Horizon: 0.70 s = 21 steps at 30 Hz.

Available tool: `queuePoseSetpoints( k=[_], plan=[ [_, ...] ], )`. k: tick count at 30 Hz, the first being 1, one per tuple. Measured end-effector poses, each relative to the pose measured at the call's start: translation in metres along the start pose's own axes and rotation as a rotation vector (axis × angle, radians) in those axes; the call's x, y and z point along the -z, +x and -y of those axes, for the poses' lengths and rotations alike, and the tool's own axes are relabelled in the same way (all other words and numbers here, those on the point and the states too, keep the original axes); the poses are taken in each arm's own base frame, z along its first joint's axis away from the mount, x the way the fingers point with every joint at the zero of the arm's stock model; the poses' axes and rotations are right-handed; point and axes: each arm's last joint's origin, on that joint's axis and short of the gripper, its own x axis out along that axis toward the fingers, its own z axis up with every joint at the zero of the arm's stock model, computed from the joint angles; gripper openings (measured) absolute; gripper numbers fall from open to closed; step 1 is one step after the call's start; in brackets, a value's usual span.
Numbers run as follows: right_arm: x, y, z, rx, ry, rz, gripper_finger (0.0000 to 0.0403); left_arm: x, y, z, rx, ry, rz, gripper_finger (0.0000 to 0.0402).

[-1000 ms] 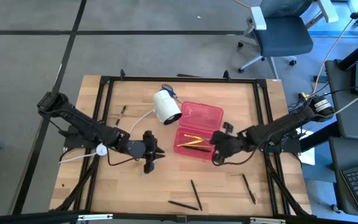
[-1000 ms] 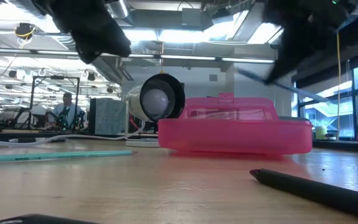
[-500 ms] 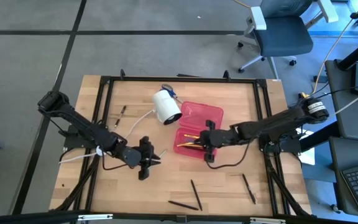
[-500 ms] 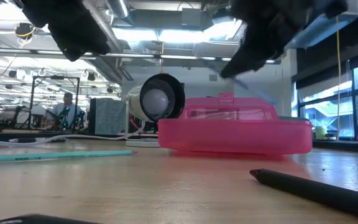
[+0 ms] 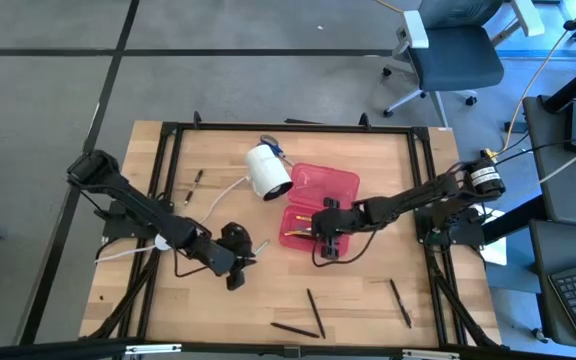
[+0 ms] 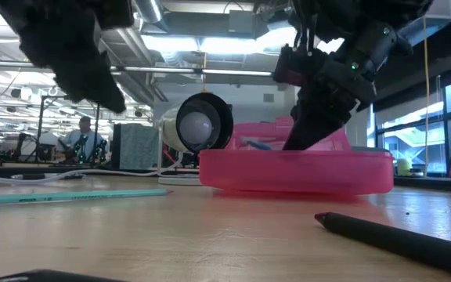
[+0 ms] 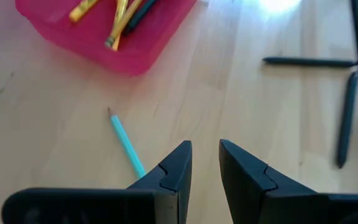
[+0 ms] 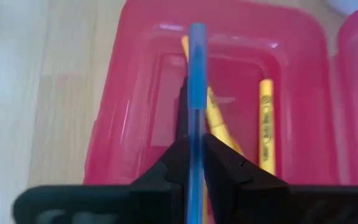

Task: Pick & place school supplies into a supply box
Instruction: Put the blue pen into the pink supply box

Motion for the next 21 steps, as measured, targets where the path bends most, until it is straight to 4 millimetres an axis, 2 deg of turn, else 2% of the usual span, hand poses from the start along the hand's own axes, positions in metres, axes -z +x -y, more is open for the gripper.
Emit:
queuePoseSetpoints(
  k=[8, 21],
  plan=[
    [0.004, 0.008, 0.002, -0.023, 0.007, -0.038, 0.0041, 0.011, 0.019, 0.000, -0.031, 0.016, -0.051, 0.0075],
    [0.006, 0.010, 0.002, -0.020, 0.004, -0.047, 0.0047, 0.012, 0.020, 0.001, -0.036, -0.008, -0.049, 0.0081]
  ],
)
